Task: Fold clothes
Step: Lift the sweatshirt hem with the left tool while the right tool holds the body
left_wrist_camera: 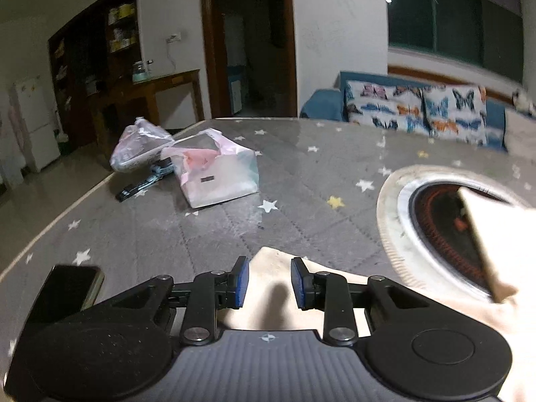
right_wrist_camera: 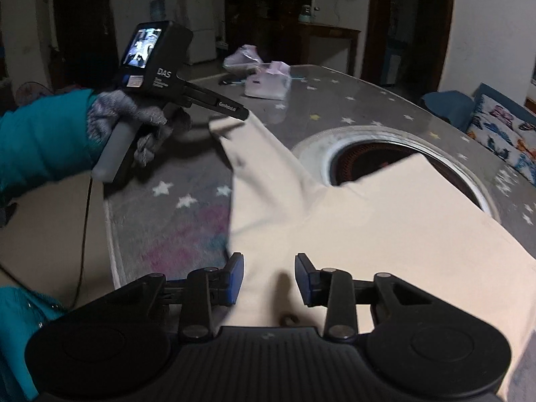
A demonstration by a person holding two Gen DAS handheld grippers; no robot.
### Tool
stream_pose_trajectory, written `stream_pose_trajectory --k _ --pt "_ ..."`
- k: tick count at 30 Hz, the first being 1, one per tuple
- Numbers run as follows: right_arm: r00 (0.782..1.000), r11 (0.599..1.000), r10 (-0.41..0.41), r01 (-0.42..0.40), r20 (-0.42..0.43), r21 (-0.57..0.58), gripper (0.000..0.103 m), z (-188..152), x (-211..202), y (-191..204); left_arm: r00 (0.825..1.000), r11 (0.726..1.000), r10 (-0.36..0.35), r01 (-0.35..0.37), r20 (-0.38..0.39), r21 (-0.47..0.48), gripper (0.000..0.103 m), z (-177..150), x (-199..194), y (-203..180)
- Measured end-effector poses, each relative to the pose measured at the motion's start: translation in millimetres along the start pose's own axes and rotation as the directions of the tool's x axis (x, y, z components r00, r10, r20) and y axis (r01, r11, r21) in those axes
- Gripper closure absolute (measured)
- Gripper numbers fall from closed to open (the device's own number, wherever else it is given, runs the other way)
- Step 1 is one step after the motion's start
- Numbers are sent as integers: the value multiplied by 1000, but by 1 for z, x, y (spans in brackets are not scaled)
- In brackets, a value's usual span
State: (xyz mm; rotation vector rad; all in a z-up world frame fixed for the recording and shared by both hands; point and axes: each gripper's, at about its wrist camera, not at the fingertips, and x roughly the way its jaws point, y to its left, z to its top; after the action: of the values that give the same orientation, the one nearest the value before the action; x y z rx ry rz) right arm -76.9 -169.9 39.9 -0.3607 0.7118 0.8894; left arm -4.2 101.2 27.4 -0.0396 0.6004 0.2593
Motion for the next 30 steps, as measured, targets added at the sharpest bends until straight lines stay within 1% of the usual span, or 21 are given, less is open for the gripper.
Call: stream_pose_trajectory --k 3,7,9,12,14,16,18,21,23,24,25,29,30 --pt "999 999 44 -45 -19 -25 69 2 15 8 1000 997 10 -11 -3 -70 67 -4 -12 8" --pt "994 993 94 -98 -59 -67 67 0 30 20 999 992 24 -28 -26 -125 66 -12 -21 19" --pt "995 993 90 -94 -46 -72 68 2 29 23 999 987 20 -26 -43 -158 64 -15 -21 25" --pt "997 995 80 -81 -22 -51 68 6 29 20 997 980 16 -29 -70 -199 63 -19 -17 31" --pt "996 996 84 -85 -29 -36 66 7 35 19 996 976 17 -35 -85 -213 63 -21 -14 33" --pt "996 994 88 -90 -32 -54 63 5 37 22 996 972 29 -49 -87 -231 63 -21 -10 34" --pt "996 994 86 -88 -34 -58 63 7 36 24 996 969 34 -53 -85 -240 63 -20 -7 34" --pt "996 996 82 -83 -27 -45 64 7 32 22 997 968 27 -44 -73 -246 67 -18 -1 34" --pt "997 997 74 -74 -17 -36 64 6 27 21 998 967 18 -34 -64 -252 89 -16 4 36" --pt "997 997 70 -70 -12 -31 64 6 24 20 998 966 11 -26 -60 -257 91 -14 6 37" --pt "998 998 65 -65 -6 -26 64 6 21 19 999 966 -2 -9 -42 -260 96 -9 3 36" --pt "999 999 40 -40 20 0 65 6 9 11 998 963 -53 60 32 -263 97 13 -7 31" --pt "999 999 30 -30 25 12 65 6 6 8 995 965 -74 87 63 -246 98 21 -15 25"
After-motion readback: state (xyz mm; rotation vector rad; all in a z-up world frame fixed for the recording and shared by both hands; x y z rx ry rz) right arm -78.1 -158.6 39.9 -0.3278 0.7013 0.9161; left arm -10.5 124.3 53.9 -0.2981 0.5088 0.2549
